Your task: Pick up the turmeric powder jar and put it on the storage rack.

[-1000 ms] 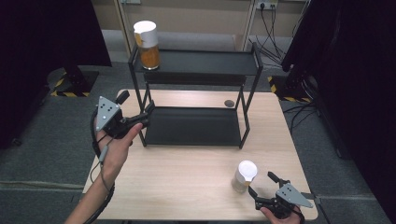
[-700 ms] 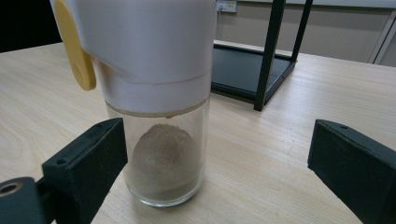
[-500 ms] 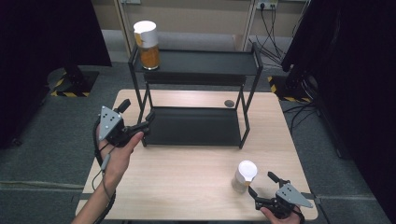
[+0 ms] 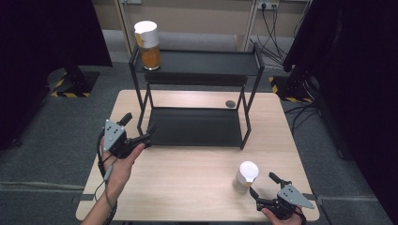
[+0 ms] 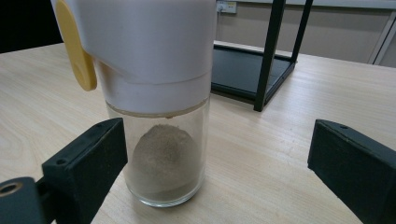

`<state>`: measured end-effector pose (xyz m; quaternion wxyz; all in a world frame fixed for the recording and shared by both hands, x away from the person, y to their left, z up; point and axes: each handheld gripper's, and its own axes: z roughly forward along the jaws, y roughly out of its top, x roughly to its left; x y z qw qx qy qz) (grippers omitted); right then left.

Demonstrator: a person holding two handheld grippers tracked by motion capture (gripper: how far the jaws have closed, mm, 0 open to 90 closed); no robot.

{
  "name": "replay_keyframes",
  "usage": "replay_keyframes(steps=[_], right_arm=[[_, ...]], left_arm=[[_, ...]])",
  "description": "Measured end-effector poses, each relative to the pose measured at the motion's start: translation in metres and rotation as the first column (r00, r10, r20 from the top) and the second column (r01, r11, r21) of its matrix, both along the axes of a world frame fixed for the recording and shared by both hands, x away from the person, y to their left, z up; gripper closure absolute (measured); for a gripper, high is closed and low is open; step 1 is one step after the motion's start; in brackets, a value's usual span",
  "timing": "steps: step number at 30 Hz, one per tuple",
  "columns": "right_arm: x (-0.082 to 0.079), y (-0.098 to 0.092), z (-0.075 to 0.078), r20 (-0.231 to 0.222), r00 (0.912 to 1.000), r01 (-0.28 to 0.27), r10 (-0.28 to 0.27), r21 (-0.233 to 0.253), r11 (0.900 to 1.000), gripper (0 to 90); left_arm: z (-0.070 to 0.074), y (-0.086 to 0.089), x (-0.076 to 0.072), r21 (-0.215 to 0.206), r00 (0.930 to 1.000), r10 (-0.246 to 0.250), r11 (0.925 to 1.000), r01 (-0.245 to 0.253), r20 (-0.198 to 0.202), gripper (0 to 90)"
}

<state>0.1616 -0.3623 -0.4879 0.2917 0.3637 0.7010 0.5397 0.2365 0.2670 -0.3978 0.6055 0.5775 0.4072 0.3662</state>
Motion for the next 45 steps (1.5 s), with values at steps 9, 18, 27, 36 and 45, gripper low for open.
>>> replay_keyframes(steps=[9,18,27,36,45], right_arm=[[0.000,0.000,0.000,0.002,1.0000,0.000,0.000,-0.003,1.000,4.9],[0.000,0.000,0.000,0.003,1.0000,-0.001,0.001,-0.004,1.000,4.9],[0.000,0.000,0.000,0.002,1.0000,-0.001,0.001,-0.005,1.000,4.9],[0.001,0.000,0.000,0.002,1.0000,-0.009,0.009,-0.009,1.000,4.9],[0.001,0.000,0.000,0.003,0.9999,-0.010,0.010,-0.011,1.000,4.8]], left_arm=[[-0.025,0.001,-0.005,-0.012,0.9995,-0.018,0.9998,0.018,-0.025,8.6],[-0.067,0.000,-0.010,-0.017,0.9934,-0.025,0.9996,0.023,-0.112,8.6],[-0.094,0.001,-0.013,-0.007,0.9857,-0.007,1.0000,0.006,-0.168,8.8],[-0.108,0.000,-0.017,-0.006,0.9781,0.001,1.0000,-0.002,-0.208,9.2],[-0.111,-0.002,-0.020,0.004,0.9825,0.007,1.0000,-0.007,-0.186,9.2]])
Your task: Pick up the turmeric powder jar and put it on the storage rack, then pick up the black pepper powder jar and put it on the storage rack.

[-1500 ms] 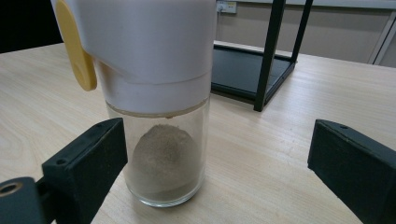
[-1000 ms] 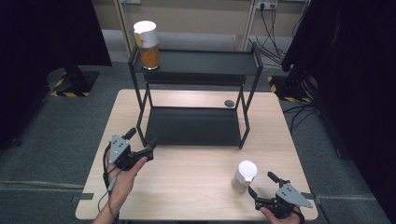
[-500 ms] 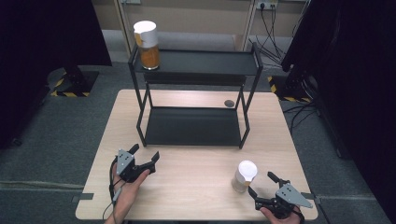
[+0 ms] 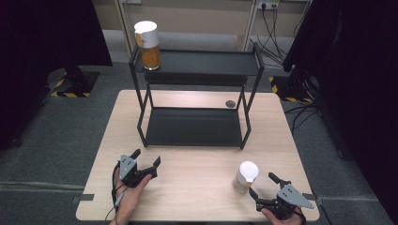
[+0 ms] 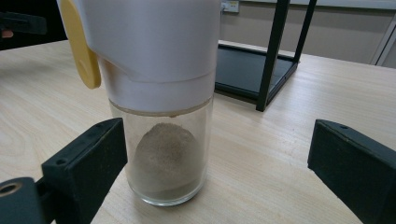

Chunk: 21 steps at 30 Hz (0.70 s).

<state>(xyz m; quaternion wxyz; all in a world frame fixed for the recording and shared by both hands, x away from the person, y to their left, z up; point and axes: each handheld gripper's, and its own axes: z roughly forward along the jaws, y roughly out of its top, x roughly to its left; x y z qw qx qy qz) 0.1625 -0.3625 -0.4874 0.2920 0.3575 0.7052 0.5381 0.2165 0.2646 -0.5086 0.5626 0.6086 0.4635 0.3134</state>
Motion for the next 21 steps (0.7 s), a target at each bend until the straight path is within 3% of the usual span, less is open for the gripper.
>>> replay_keyframes(steps=[9,12,21], right_arm=[[-0.0013,0.0003,-0.0008,0.010,0.9999,-0.004,0.004,-0.005,1.000,4.8],[-0.0033,-0.0014,-0.0026,0.014,0.9999,-0.009,0.008,0.010,1.000,4.1],[-0.0069,0.0006,0.0011,0.046,0.9972,-0.062,0.060,0.057,0.996,2.8]], left_arm=[[-0.0012,0.0018,0.0001,-0.016,1.0000,0.000,0.9999,0.000,0.000,9.2],[0.0005,0.0012,0.0010,-0.002,1.0000,-0.006,1.0000,0.006,-0.004,9.2],[0.0013,0.0028,0.0027,-0.013,0.9998,-0.008,0.9999,0.008,-0.016,9.2]])
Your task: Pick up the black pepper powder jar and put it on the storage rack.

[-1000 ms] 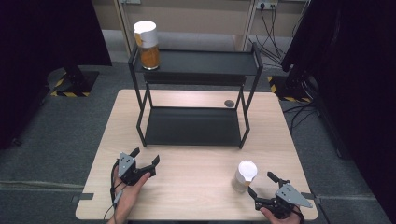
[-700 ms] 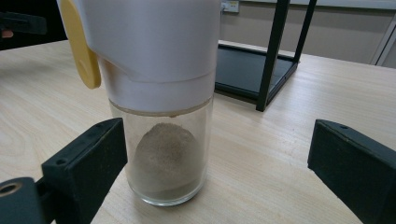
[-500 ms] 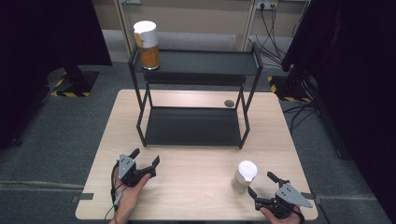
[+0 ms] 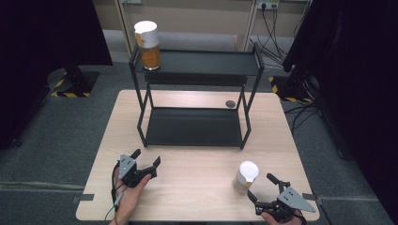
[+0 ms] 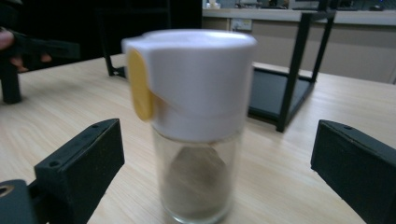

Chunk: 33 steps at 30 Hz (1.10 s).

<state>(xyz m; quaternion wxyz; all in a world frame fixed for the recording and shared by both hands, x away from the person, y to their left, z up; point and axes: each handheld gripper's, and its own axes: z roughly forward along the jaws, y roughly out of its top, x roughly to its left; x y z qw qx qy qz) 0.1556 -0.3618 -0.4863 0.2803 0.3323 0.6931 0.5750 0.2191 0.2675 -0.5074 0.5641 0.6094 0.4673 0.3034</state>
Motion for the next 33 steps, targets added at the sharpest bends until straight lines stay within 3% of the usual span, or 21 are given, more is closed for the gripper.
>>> replay_keyframes(steps=[4,10,12,21,33], right_arm=[[0.000,0.007,0.007,0.010,0.9998,-0.017,0.017,-0.006,1.000,2.9],[0.006,0.015,0.013,0.001,0.9988,-0.050,0.050,0.038,0.998,6.4],[0.008,0.020,0.016,-0.005,0.9991,-0.041,0.042,0.024,0.999,6.9],[0.007,0.040,0.023,-0.018,0.9987,0.048,-0.048,0.004,0.999,15.7],[0.003,0.058,0.025,-0.037,0.9889,0.144,-0.144,-0.011,0.990,27.9]], left_arm=[[0.000,0.000,-0.001,0.001,1.0000,0.000,1.0000,0.000,0.004,9.3],[0.000,0.001,0.000,-0.001,1.0000,-0.004,1.0000,0.004,0.002,9.3],[-0.001,0.000,0.000,-0.001,1.0000,-0.004,1.0000,0.004,0.003,9.3],[0.000,0.000,0.000,0.006,0.9999,-0.009,0.9999,0.009,0.004,9.4],[0.000,0.001,0.001,0.002,0.9999,-0.011,0.9999,0.011,0.002,9.5]])
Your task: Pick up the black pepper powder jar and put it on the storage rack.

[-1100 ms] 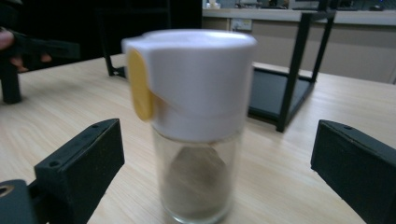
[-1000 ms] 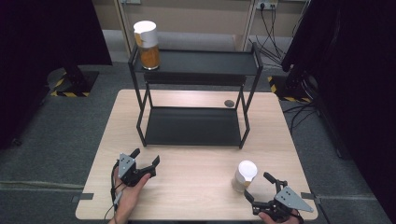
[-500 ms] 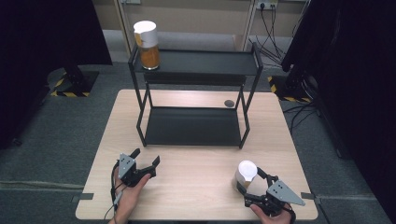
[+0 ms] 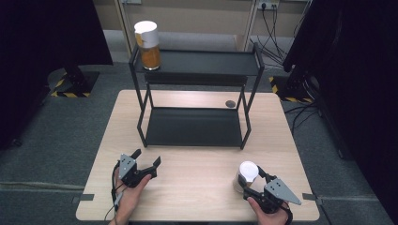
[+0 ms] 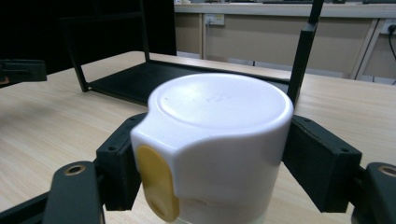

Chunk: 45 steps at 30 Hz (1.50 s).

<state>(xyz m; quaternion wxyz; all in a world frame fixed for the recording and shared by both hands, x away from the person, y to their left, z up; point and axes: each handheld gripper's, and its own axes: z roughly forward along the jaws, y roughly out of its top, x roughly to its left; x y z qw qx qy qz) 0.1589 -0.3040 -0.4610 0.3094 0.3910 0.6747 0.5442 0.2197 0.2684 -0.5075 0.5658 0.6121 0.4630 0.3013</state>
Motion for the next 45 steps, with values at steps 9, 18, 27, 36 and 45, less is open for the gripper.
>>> replay_keyframes(steps=[9,18,27,36,45], right_arm=[[0.000,0.002,0.000,-0.008,1.0000,0.005,-0.005,0.006,1.000,30.4],[0.002,-0.004,0.003,-0.004,1.0000,-0.003,0.003,0.015,1.000,30.7],[0.001,-0.003,0.010,0.039,0.9992,-0.012,0.011,0.004,1.000,30.8],[0.005,-0.002,0.026,0.086,0.9963,-0.010,0.010,-0.001,1.000,30.8],[0.011,0.001,0.040,0.107,0.9942,-0.010,0.010,-0.004,1.000,30.8]], left_arm=[[0.000,0.000,0.000,0.001,1.0000,-0.001,1.0000,0.001,0.001,9.5],[0.000,0.000,0.000,0.002,1.0000,-0.002,1.0000,0.002,0.002,9.6],[0.000,0.000,0.000,0.003,1.0000,-0.002,1.0000,0.002,0.001,9.6],[0.000,-0.001,0.000,0.010,1.0000,-0.001,1.0000,0.001,0.005,9.6],[0.000,-0.001,-0.001,0.011,1.0000,-0.001,0.9999,0.001,0.006,9.7]])
